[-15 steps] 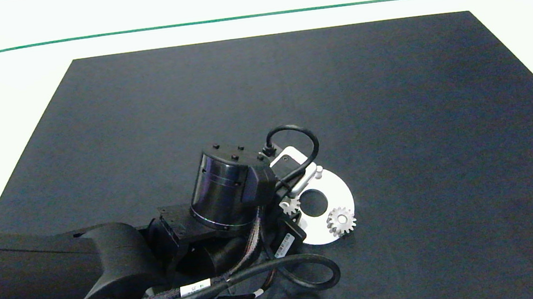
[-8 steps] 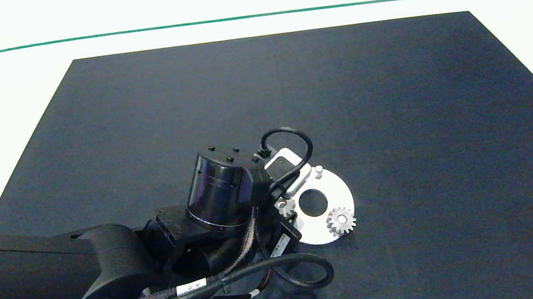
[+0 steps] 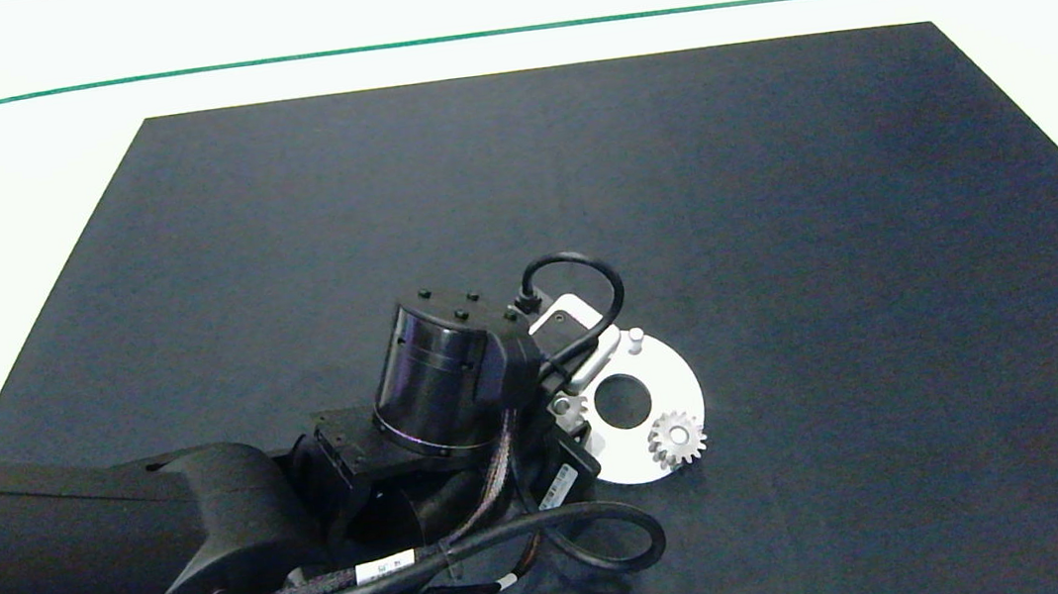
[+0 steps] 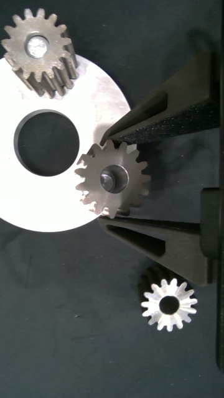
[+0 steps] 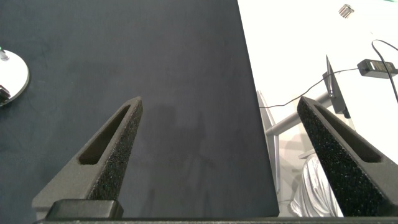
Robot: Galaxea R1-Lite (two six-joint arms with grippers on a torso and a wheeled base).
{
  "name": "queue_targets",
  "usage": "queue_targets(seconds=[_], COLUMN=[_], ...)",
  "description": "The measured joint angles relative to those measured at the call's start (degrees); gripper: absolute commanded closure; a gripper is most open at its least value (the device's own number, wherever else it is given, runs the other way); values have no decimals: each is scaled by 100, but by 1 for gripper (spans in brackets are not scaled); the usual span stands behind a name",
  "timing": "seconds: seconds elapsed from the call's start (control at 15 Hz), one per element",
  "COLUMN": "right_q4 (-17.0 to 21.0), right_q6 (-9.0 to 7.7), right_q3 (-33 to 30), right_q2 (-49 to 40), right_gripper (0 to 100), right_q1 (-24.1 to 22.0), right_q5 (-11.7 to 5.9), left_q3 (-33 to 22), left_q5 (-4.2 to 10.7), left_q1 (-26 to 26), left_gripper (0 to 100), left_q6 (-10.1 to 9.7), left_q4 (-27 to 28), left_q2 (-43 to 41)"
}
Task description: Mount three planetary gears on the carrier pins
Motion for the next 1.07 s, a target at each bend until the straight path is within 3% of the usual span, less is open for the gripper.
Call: queue_targets(seconds=[0.27, 0.33, 1.07], right_q4=[0, 0, 2], right_q6=[0, 2, 0], right_q3=[0, -2, -29], right_q2=[0, 0, -9], right_gripper=[0, 0, 0], right_q1=[2, 2, 0], right_q5=[0, -2, -2], left_q3=[0, 0, -110], left_q5=[-5, -7, -13], left_q1=[-9, -15, -41], left_gripper=[87, 0, 0], left_q6=[9, 17, 17], left_q4=[2, 9, 5], left_q2=[2, 7, 62])
